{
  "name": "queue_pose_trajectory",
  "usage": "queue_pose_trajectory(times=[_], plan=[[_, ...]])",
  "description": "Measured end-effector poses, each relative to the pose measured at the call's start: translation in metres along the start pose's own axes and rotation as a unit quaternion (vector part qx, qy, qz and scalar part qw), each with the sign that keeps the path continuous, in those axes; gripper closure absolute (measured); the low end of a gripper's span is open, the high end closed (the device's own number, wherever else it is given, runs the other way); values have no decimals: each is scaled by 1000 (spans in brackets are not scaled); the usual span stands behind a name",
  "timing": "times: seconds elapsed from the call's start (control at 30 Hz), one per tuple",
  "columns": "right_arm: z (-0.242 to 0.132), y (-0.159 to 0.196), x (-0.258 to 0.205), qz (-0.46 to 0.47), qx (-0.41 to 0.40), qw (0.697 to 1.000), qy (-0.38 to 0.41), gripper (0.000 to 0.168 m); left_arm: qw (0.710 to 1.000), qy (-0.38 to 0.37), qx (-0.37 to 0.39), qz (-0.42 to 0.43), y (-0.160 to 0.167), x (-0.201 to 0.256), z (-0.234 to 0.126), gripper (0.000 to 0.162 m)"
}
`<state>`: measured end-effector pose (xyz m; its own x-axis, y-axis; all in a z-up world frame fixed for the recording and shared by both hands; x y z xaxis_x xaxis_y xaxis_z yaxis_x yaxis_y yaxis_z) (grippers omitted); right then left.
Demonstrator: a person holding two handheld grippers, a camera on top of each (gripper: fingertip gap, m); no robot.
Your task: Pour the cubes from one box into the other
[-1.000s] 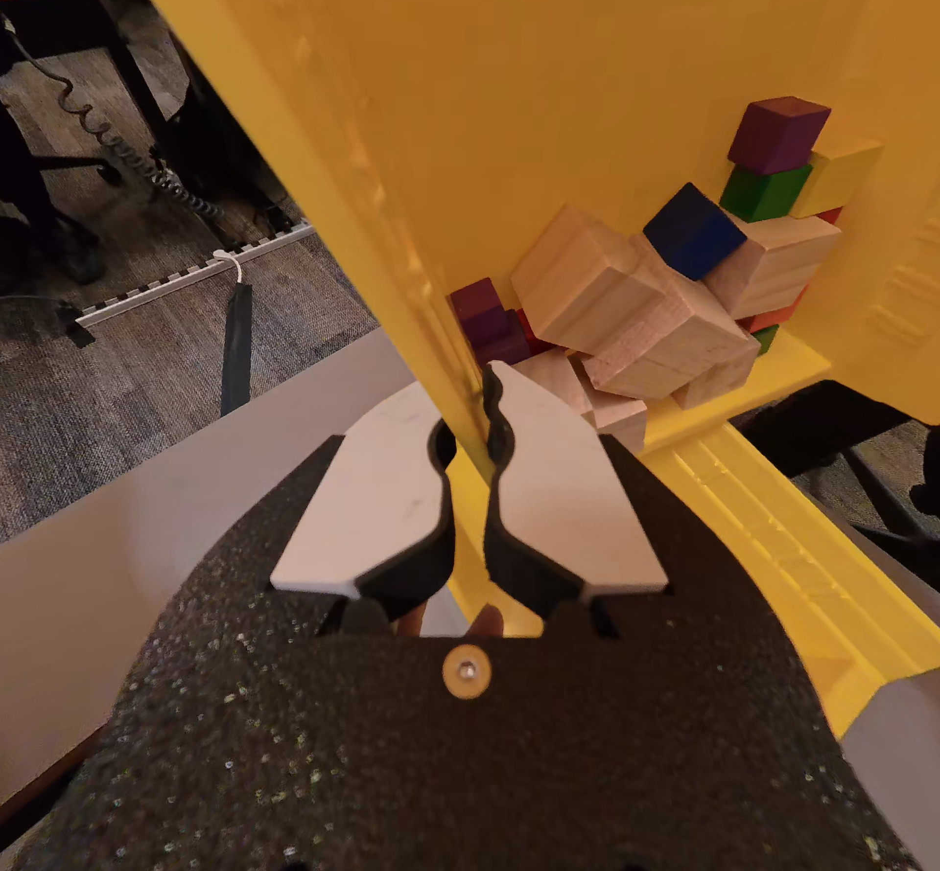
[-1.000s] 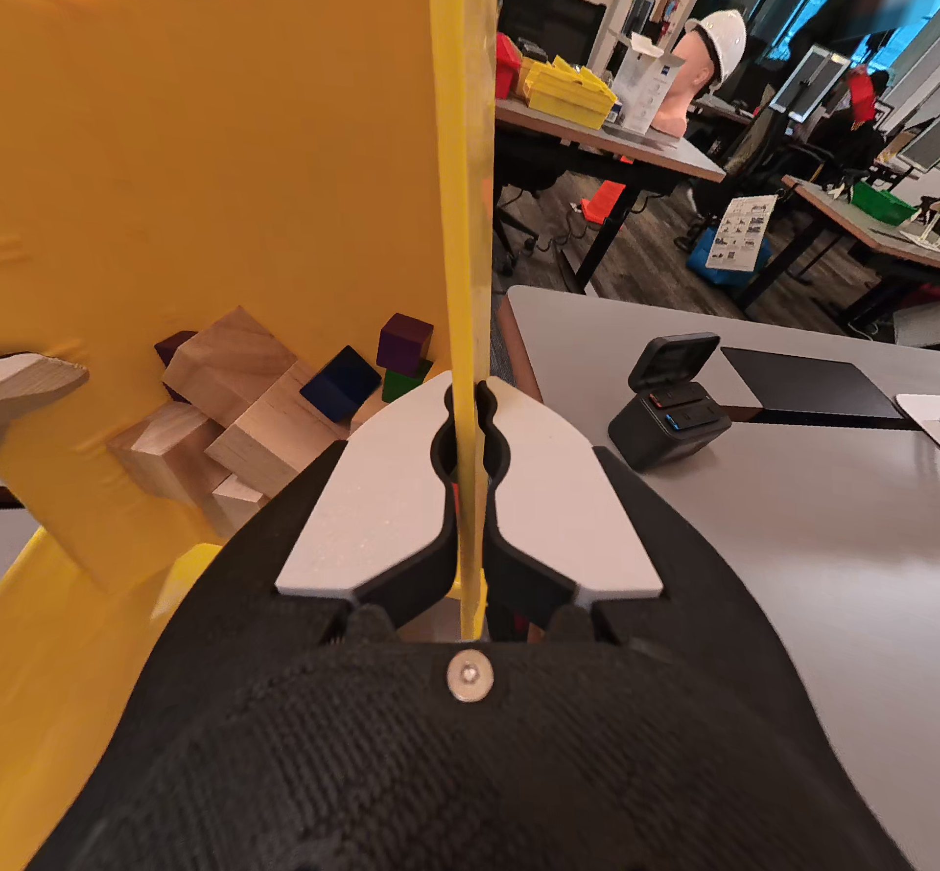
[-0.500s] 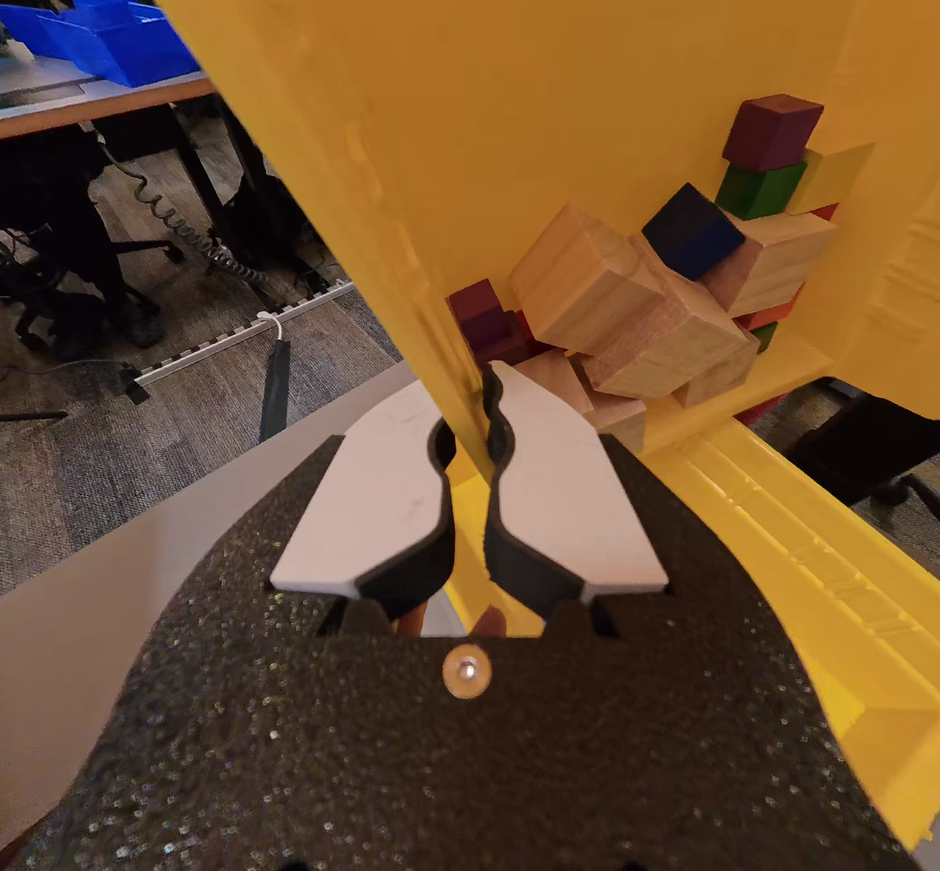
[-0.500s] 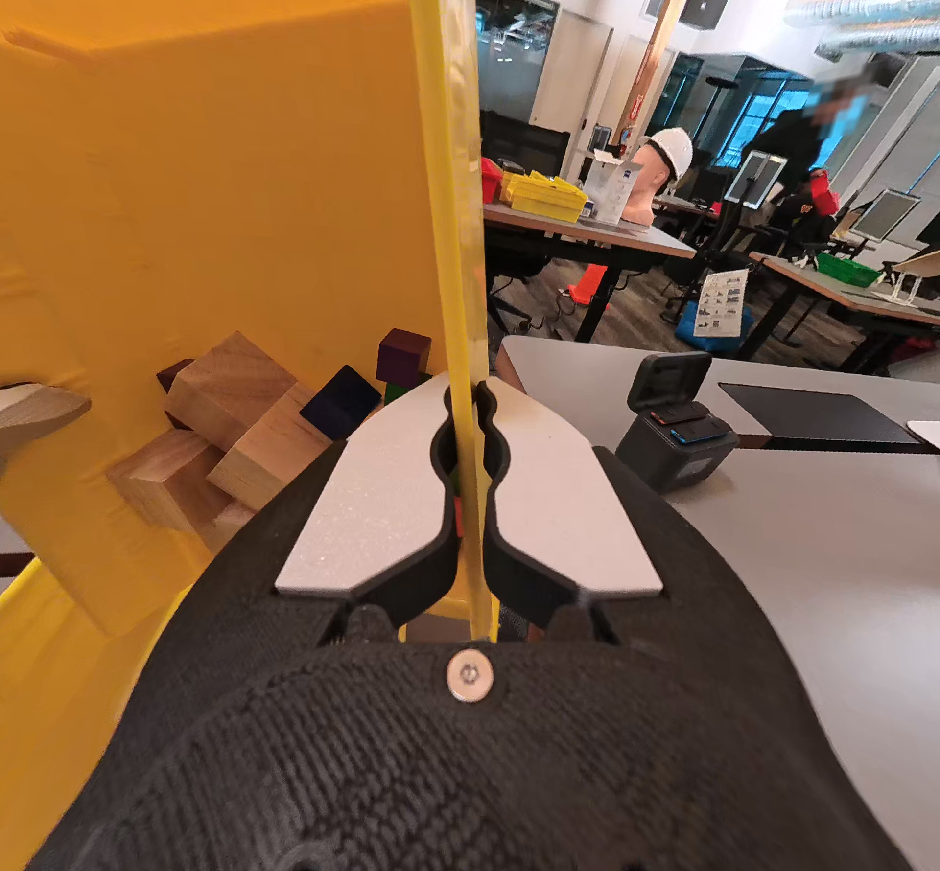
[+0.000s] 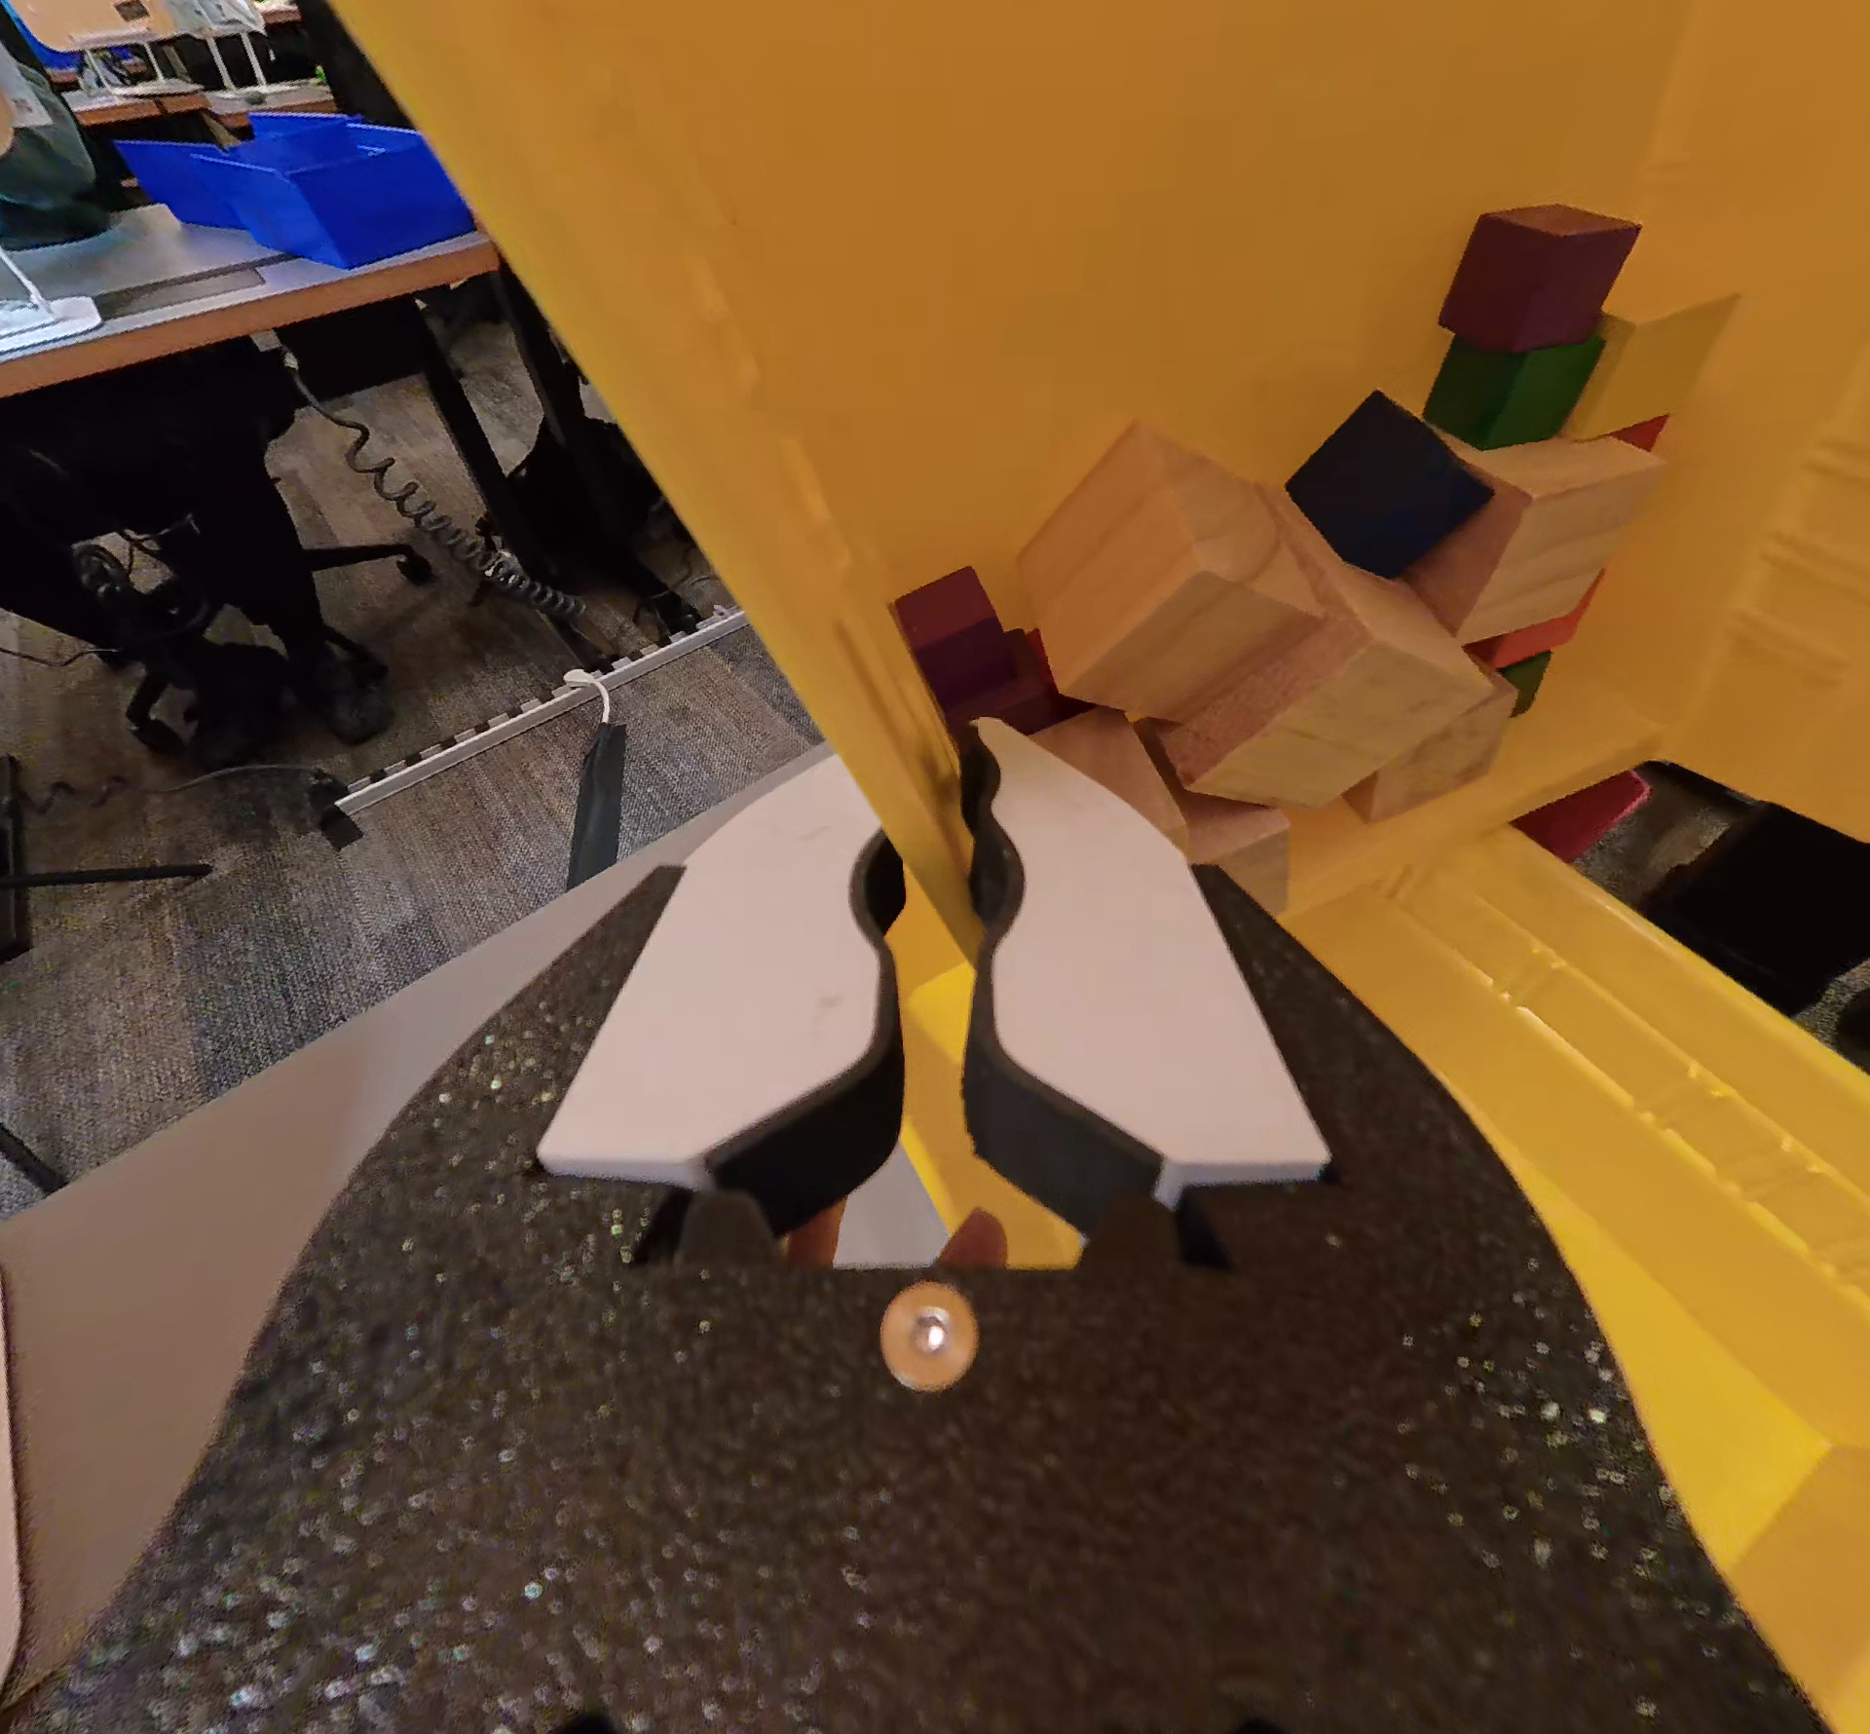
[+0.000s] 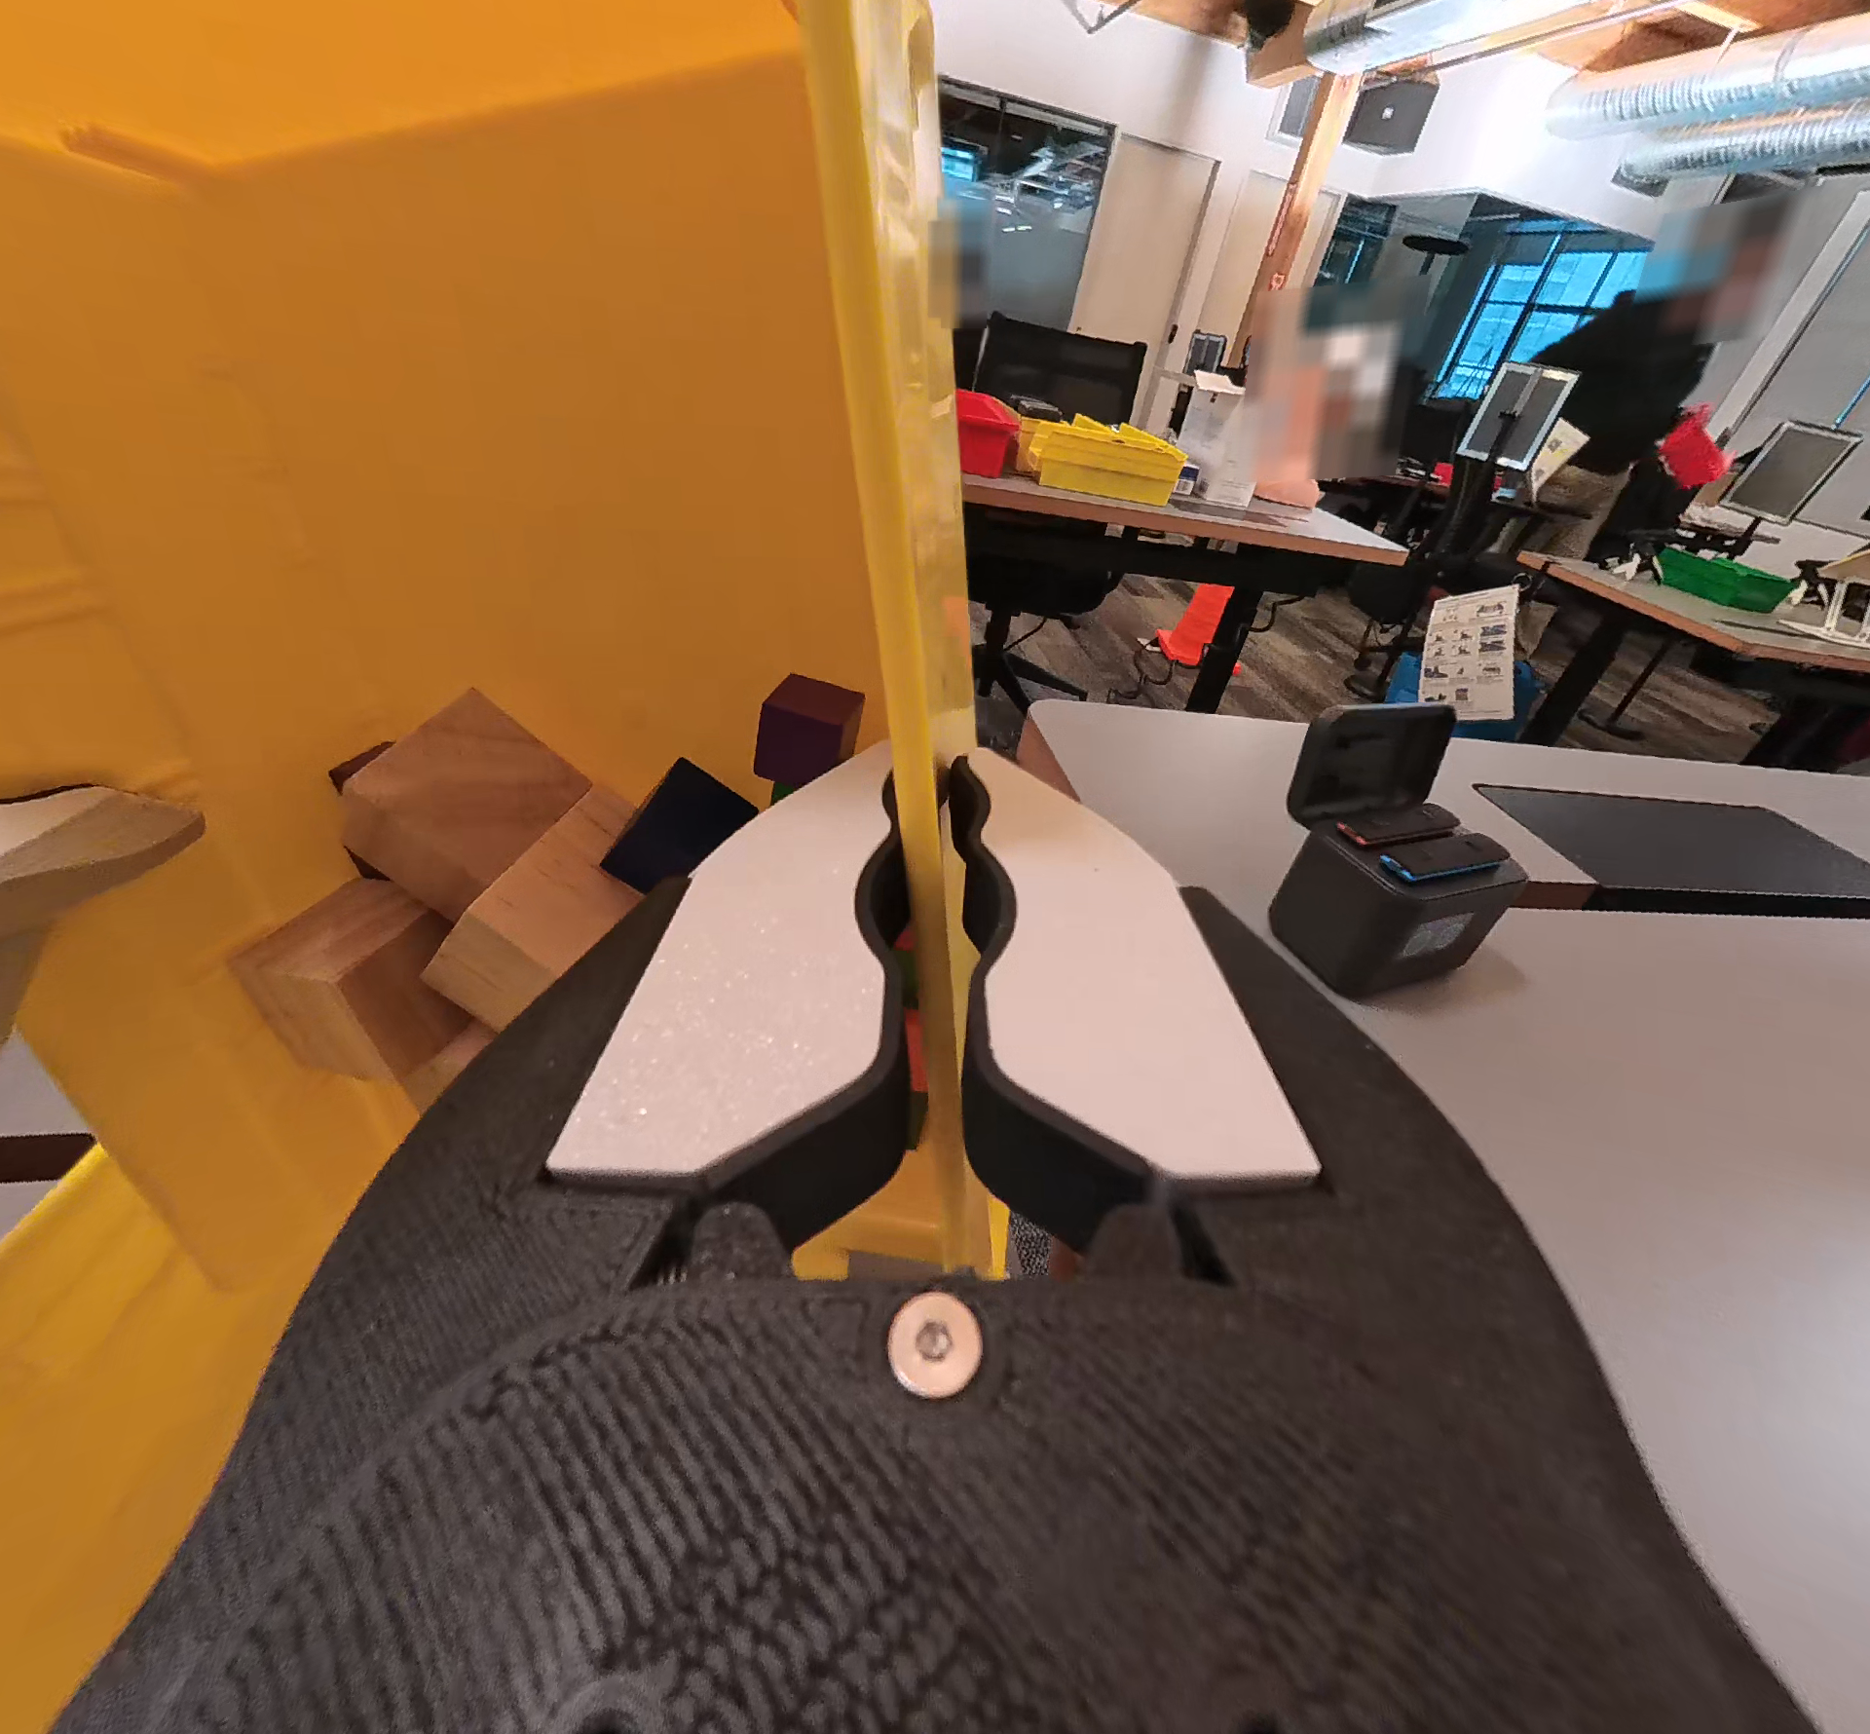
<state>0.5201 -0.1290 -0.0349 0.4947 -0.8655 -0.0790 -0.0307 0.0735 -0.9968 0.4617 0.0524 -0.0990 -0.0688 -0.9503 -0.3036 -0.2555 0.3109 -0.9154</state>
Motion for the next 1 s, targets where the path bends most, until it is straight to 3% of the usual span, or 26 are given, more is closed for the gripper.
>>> queue_pose_trajectory(times=[1.0], plan=[[-3,-4,-6,76,73,994,-32,162,997,-53,50,0,-15,-10,-19,156]])
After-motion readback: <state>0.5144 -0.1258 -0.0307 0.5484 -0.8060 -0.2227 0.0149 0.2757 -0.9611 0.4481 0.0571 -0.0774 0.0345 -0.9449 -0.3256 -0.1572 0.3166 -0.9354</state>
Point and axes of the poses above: each gripper's, where its closed fingertips meet, z out along the fingers, y out of its underside, x = y × z across the jaws, the point moved 3 cm from there along -z, back along the fingers, and after that the axes turned 15 degrees about z, right-handed, at the moved point
